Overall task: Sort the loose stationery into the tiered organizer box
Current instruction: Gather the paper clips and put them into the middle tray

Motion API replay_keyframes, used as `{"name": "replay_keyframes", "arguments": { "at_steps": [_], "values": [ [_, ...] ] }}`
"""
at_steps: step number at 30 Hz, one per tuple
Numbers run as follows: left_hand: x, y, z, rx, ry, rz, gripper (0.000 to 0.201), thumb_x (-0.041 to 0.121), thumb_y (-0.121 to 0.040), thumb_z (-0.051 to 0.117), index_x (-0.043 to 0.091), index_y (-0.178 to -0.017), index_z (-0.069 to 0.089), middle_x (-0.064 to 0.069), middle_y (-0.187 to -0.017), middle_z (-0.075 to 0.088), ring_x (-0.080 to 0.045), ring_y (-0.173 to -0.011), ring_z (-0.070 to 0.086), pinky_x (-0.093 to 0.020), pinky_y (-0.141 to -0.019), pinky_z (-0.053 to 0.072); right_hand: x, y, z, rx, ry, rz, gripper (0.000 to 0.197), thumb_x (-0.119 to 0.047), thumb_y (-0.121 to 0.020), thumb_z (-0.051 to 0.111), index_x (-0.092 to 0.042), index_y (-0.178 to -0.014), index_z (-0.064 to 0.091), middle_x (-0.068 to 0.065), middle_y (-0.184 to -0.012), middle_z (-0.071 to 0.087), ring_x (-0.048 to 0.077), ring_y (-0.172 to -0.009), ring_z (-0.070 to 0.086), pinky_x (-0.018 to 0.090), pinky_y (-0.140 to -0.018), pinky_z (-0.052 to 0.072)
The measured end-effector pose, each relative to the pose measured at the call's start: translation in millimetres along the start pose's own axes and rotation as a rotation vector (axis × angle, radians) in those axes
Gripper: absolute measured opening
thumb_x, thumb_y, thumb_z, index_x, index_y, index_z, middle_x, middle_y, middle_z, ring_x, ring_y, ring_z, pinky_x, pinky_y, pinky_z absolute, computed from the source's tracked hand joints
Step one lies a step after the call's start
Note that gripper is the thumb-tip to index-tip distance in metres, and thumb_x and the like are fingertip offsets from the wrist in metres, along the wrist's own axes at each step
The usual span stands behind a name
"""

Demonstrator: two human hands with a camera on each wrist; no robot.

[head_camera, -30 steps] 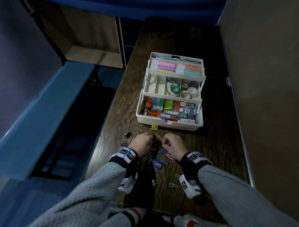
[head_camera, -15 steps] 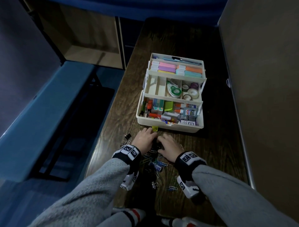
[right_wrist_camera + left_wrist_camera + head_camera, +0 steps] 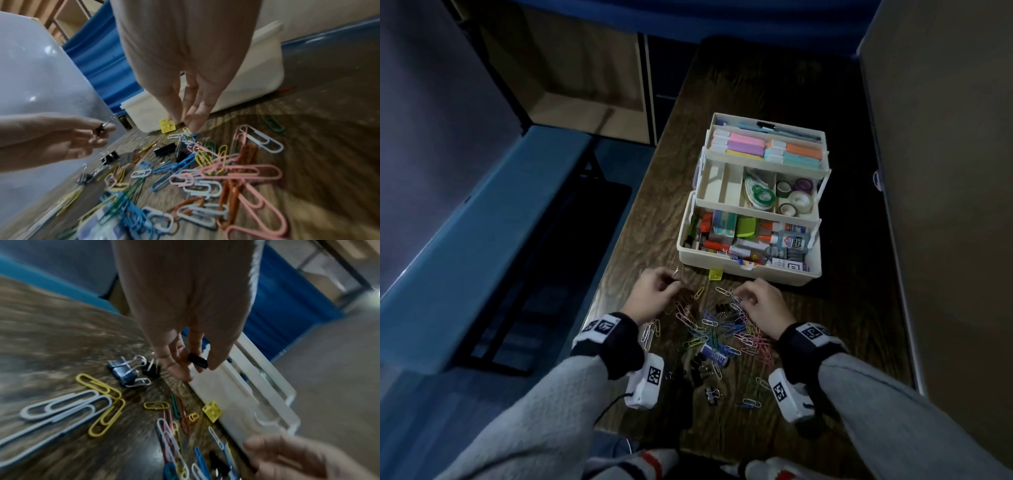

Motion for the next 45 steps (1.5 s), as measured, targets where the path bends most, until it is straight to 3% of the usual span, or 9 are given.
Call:
{"name": "replay_keyframes", "arguments": {
  "at_steps": [5, 9, 13, 19, 25, 28, 32, 38, 45],
  "values": [
    [-37, 16, -12, 0.033, 0.668, -0.27, 0.012, -0.002, -0.094, 0.049, 0.005, -0.104, 0.052, -0.013, -0.082, 0.063, -0.008, -0.056, 0.061, -0.014, -0.048, 0.048, -26, 5, 30, -0.207, 0.194, -0.149, 0.032, -0.028, -0.09, 0.062, -0.027, -0.122, 0.059, -0.004, -0.117, 0.048, 0.011, -0.113, 0.04, 0.032, -0.098, 0.036],
    [-54, 21, -28, 0.123, 0.84, -0.396, 0.02, -0.006, -0.092, 0.039, 0.007, -0.094, 0.053, -0.009, -0.079, 0.054, -0.015, -0.062, 0.052, -0.019, -0.047, 0.046, -42, -2, 42, -0.208, 0.402, -0.228, 0.018, -0.016, -0.093, 0.055, -0.016, -0.109, 0.063, 0.002, -0.112, 0.052, 0.02, -0.115, 0.043, 0.035, -0.099, 0.036],
    [-68, 16, -36, 0.164, 0.721, -0.452, 0.016, 0.01, -0.091, 0.045, 0.015, -0.076, 0.05, 0.0, -0.068, 0.043, -0.01, -0.053, 0.043, -0.023, -0.049, 0.038, -40, -12, 29, -0.142, 0.297, -0.174, 0.017, -0.008, -0.092, 0.051, -0.011, -0.096, 0.067, 0.005, -0.105, 0.058, 0.022, -0.108, 0.051, 0.03, -0.091, 0.038],
    [-55, 6, -39, 0.12, -0.441, -0.225, 0.058, 0.066, -0.077, 0.059, 0.013, -0.096, 0.048, -0.007, -0.098, 0.056, -0.025, -0.092, 0.055, -0.041, -0.086, 0.05, -10, -8, -9, 0.053, -0.086, 0.093, 0.03, -0.006, -0.097, 0.041, -0.011, -0.088, 0.068, 0.002, -0.103, 0.044, 0.014, -0.09, 0.051, 0.023, -0.077, 0.04],
    [-58, 4, -14, -0.026, -0.557, -0.21, 0.06, 0.056, -0.083, 0.06, 0.007, -0.116, 0.048, -0.015, -0.117, 0.055, -0.032, -0.105, 0.056, -0.04, -0.088, 0.049, 23, 10, -2, 0.085, -0.824, 0.47, 0.03, -0.005, -0.089, 0.04, -0.003, -0.065, 0.057, 0.011, -0.066, 0.053, 0.018, -0.055, 0.046, 0.028, -0.049, 0.033],
    [-52, 3, -14, -0.03, -0.565, -0.178, 0.051, 0.048, -0.088, 0.059, 0.007, -0.116, 0.052, -0.015, -0.112, 0.058, -0.029, -0.102, 0.057, -0.037, -0.085, 0.047, 16, 9, 3, -0.038, -0.421, 0.374, 0.022, -0.02, -0.09, 0.052, -0.012, -0.071, 0.059, -0.002, -0.064, 0.051, 0.013, -0.059, 0.044, 0.024, -0.052, 0.03],
    [-48, 6, -19, -0.004, -0.388, -0.132, 0.033, 0.038, -0.086, 0.065, 0.013, -0.076, 0.046, -0.01, -0.082, 0.057, -0.03, -0.083, 0.059, -0.037, -0.069, 0.046, 6, 10, 18, -0.109, 0.113, 0.224, 0.022, -0.029, -0.089, 0.064, -0.014, -0.083, 0.05, -0.001, -0.081, 0.055, 0.018, -0.074, 0.052, 0.028, -0.059, 0.033],
    [-68, 12, -35, 0.059, -0.008, -0.269, 0.04, 0.042, -0.085, 0.066, 0.017, -0.065, 0.041, 0.003, -0.055, 0.053, -0.013, -0.043, 0.051, -0.019, -0.041, 0.038, -1, 8, 24, -0.162, 0.119, 0.163, 0.022, -0.024, -0.093, 0.057, -0.014, -0.078, 0.044, 0.001, -0.092, 0.041, 0.019, -0.084, 0.046, 0.031, -0.071, 0.034],
    [-66, 4, -37, 0.098, 0.279, -0.301, 0.037, 0.037, -0.091, 0.059, 0.014, -0.068, 0.04, -0.001, -0.067, 0.053, -0.016, -0.059, 0.062, -0.038, -0.066, 0.055, -19, 6, 13, -0.083, -0.076, 0.116, 0.034, -0.015, -0.084, 0.061, -0.013, -0.059, 0.039, 0.005, -0.067, 0.042, 0.017, -0.065, 0.041, 0.03, -0.063, 0.029]
  ]
}}
Point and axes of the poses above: each hand's wrist, its own y-axis away from the middle knuckle, its own z-axis out of the palm, x = y × z, the point moved 9 cm from there along -y, towards the middle knuckle
